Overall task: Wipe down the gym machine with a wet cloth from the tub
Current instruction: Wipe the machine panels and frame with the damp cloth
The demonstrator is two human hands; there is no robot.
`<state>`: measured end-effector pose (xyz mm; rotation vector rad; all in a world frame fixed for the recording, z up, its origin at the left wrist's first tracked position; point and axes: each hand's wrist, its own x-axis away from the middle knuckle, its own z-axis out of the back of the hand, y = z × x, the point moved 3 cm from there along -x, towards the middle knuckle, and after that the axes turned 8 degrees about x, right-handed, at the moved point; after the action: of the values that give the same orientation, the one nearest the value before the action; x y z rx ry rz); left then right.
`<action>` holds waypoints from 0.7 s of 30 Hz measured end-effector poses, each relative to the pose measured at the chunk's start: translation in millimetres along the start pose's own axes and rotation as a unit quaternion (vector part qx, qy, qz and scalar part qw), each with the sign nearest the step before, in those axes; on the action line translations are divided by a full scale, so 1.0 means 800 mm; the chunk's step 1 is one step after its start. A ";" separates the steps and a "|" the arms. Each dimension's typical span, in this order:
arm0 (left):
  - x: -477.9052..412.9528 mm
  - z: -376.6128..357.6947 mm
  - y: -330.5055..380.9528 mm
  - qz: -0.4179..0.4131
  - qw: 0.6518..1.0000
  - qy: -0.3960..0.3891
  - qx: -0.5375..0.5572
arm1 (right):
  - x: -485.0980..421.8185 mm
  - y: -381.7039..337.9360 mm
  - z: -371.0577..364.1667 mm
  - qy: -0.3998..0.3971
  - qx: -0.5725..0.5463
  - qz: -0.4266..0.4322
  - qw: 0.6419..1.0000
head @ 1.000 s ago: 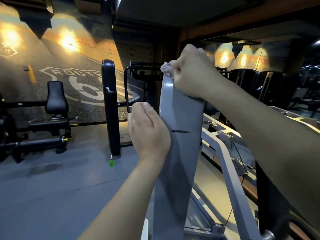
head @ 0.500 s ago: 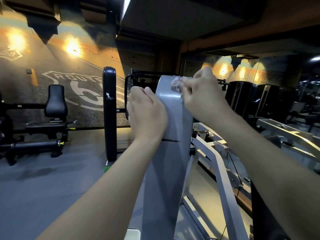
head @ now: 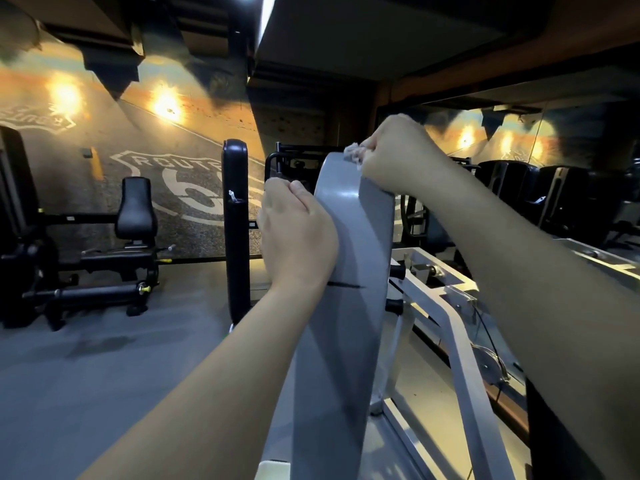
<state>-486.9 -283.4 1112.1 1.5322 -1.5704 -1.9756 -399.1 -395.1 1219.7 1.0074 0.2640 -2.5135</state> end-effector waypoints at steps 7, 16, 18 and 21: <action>-0.002 -0.001 -0.001 -0.004 1.000 0.000 0.001 | 0.128 -0.002 0.009 0.106 -0.021 0.184 0.977; 0.001 0.001 0.002 0.022 1.000 -0.009 0.019 | 0.032 -0.009 -0.008 0.047 0.008 0.089 0.995; 0.000 0.000 -0.001 0.019 1.000 -0.008 0.022 | 0.086 -0.009 0.000 0.071 0.002 0.160 0.985; -0.002 -0.001 -0.003 0.012 1.000 -0.008 0.026 | 0.110 -0.008 0.006 0.069 0.014 0.227 0.971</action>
<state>-484.5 -281.8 1111.7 1.5133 -1.6517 -1.9526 -462.2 -418.3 1162.5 1.1109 0.0300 -2.0432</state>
